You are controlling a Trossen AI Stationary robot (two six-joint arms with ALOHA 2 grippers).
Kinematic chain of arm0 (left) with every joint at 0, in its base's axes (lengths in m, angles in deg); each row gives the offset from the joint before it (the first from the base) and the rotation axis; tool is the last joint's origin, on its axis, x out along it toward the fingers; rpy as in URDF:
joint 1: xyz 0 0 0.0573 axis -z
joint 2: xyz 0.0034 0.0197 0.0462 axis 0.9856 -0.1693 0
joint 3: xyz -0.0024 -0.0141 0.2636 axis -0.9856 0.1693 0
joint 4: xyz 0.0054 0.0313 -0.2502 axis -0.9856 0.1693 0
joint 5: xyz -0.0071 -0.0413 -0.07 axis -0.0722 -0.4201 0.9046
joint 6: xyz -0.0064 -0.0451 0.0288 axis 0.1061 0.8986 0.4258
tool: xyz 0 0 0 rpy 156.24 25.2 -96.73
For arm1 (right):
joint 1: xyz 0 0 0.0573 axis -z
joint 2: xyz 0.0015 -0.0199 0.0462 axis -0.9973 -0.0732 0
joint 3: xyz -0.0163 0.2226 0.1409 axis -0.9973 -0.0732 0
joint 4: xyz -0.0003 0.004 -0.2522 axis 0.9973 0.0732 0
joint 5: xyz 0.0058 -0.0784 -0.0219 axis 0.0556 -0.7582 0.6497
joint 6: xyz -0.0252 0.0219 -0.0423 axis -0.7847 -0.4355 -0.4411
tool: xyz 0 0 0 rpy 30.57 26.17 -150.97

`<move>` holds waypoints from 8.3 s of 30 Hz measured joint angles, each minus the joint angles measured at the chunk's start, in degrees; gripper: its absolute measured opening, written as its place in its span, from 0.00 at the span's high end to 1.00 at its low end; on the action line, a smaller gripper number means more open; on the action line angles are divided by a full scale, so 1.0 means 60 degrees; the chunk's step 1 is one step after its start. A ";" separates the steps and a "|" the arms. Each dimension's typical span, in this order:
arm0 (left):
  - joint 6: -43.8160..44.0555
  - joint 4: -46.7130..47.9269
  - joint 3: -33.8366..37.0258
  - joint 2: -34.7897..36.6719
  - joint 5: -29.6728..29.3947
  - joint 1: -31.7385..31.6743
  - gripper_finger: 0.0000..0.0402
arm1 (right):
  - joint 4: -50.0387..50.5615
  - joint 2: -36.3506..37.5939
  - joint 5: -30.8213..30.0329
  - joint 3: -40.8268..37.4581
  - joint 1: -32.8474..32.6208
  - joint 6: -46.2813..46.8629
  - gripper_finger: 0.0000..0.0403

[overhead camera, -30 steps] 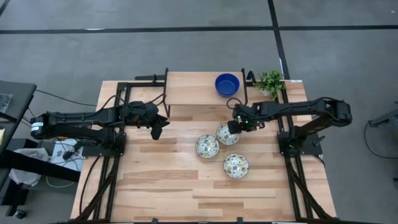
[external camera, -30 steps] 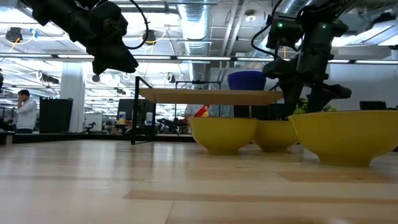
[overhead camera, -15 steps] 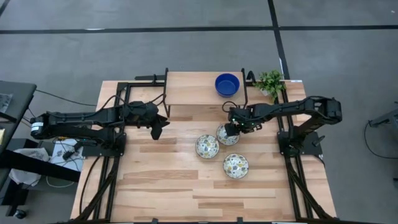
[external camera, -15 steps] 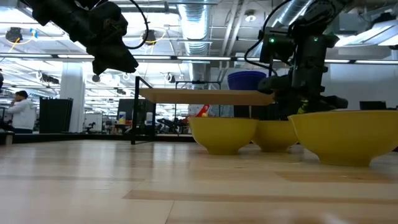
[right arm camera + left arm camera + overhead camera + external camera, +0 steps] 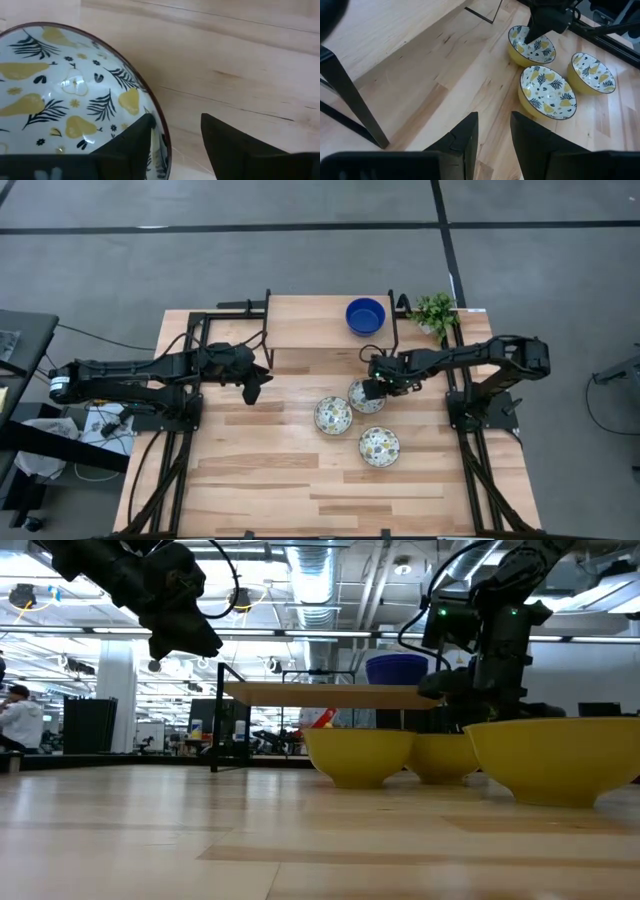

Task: Pick & Place Mini bowls
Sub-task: Put the top white patterned bowl on the shelf

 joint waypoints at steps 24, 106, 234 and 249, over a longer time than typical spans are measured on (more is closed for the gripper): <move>-0.1053 -0.0003 0.0000 0.0000 0.0004 0.0007 0.72 | -0.0068 0.0792 -0.0104 0.0235 0.0018 -0.0050 0.98; -1.3388 -0.6154 -0.0004 -0.0262 -0.0484 0.0011 0.72 | 0.5276 -0.3763 0.0029 1.3154 0.1071 -0.5413 0.99; -1.2933 -0.5933 -0.0025 -0.4150 0.2300 0.2812 0.97 | 0.6879 -0.6160 0.2436 1.2998 -0.1736 -0.2896 0.98; -1.2863 -0.5841 -0.0018 -0.4207 0.1959 0.2801 0.98 | 0.6735 -0.6206 0.2904 1.3098 -0.1344 -0.2970 0.85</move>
